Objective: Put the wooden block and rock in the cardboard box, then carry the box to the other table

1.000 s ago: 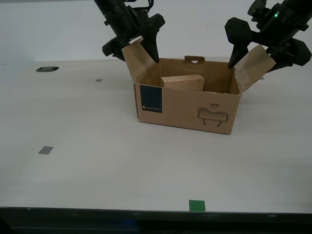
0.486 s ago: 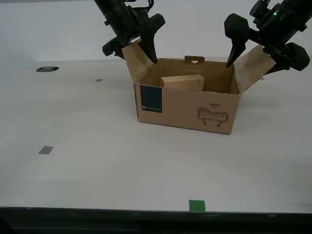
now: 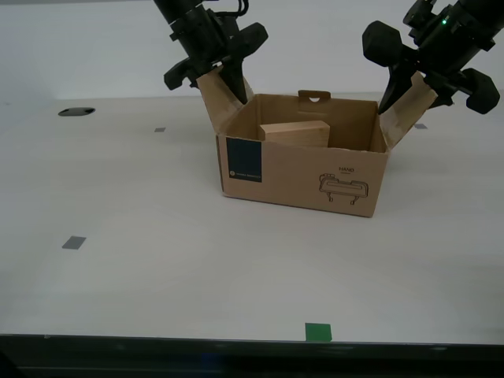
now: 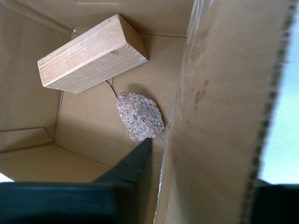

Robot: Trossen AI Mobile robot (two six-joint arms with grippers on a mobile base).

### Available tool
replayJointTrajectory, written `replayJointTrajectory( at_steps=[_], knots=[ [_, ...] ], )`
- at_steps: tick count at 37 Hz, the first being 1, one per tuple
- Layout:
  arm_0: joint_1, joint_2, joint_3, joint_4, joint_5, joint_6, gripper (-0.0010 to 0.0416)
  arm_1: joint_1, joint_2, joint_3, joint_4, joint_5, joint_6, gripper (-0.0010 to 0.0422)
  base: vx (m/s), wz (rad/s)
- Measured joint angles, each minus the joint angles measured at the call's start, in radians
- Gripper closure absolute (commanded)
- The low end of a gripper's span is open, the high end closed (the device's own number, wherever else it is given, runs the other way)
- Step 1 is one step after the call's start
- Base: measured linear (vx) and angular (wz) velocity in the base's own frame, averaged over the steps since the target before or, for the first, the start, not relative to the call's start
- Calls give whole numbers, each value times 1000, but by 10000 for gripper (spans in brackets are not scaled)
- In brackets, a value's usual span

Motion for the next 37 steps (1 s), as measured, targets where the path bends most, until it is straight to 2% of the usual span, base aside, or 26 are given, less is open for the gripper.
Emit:
replayJointTrajectory(
  at_steps=[2,5,7,9,12,37],
  knots=[
    [-1,0,0,1,0,0,377,0,0,0,0,-21,-2,359,0,0],
    [-2,0,0,1,0,0,409,0,0,0,1,-27,-2,398,0,0],
    [-1,0,0,1,0,1,405,0,0,0,4,-24,-2,418,0,0],
    [-1,0,0,1,0,3,403,0,-1,0,4,-24,-5,407,0,0],
    [-1,0,0,1,0,3,408,0,-1,0,7,-24,-5,416,0,0],
    [-2,-16,39,-31,0,3,407,0,-28,-1,-6,-20,-6,413,0,0]
  ],
)
